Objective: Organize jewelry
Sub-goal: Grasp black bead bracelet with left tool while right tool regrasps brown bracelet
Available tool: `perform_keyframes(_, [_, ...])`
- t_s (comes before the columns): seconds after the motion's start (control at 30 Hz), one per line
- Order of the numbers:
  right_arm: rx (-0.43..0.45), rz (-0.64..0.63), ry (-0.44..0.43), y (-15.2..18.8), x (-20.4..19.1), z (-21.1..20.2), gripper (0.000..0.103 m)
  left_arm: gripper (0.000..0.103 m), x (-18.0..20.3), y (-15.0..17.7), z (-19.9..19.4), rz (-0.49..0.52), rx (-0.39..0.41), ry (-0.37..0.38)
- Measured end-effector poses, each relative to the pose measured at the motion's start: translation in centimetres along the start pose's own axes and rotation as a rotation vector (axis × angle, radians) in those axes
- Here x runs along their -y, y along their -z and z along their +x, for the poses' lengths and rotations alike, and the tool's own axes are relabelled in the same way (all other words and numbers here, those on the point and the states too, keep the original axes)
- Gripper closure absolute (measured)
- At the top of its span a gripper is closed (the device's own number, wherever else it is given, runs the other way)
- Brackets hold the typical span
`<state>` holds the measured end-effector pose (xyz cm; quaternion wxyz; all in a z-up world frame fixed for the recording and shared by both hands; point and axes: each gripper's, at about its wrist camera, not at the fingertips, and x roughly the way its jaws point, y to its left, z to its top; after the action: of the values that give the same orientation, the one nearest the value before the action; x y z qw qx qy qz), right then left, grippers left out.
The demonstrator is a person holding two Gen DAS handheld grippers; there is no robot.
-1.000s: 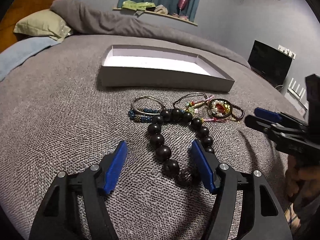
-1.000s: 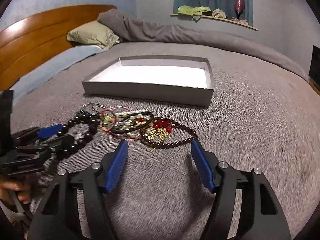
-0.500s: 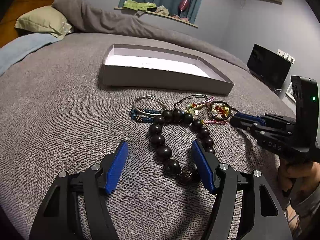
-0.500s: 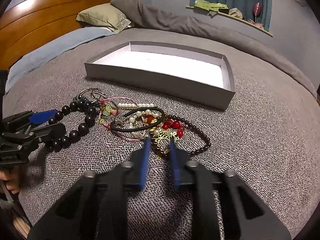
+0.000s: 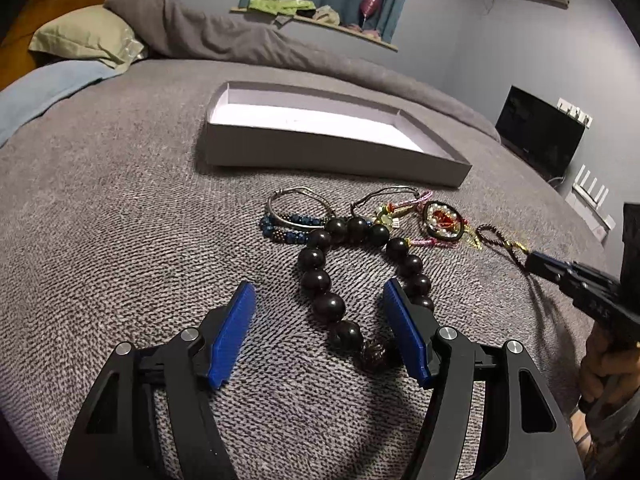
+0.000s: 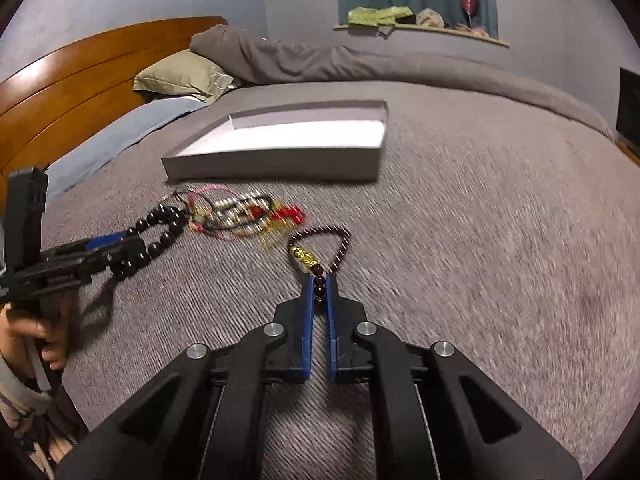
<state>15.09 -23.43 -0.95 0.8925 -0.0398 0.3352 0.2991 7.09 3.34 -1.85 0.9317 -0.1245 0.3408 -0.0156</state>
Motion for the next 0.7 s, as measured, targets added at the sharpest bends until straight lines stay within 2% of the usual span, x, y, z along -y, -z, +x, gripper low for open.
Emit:
perform_keyframes(0.1, [-0.028, 0.007, -0.007, 0.7, 0.2, 0.2, 0.097, 0.034, -0.1, -0.2, 0.3, -0.007, -0.012, 0.000])
perform_keyframes(0.2, [-0.029, 0.013, -0.018, 0.7, 0.1, 0.1, 0.090, 0.034, -0.2, -0.4, 0.3, -0.013, -0.011, 0.000])
perform_keyframes(0.27, [-0.022, 0.033, -0.045, 0.7, 0.1, -0.2, 0.074, 0.034, -0.3, -0.4, 0.0, -0.022, 0.006, 0.018])
perform_keyframes(0.37, [0.013, 0.057, -0.076, 0.7, 0.2, -1.0, 0.063, 0.036, -1.0, -0.3, -0.5, -0.051, 0.036, 0.055])
perform_keyframes(0.57, [0.036, 0.129, -0.113, 0.0, 1.0, -1.3, 0.062, 0.044, -0.4, -0.5, 0.3, -0.030, -0.002, 0.022])
perform_keyframes(0.7, [0.001, 0.169, -0.096, -0.9, 1.2, 0.4, 0.062, 0.048, 0.5, -0.7, 0.9, 0.011, -0.037, -0.018])
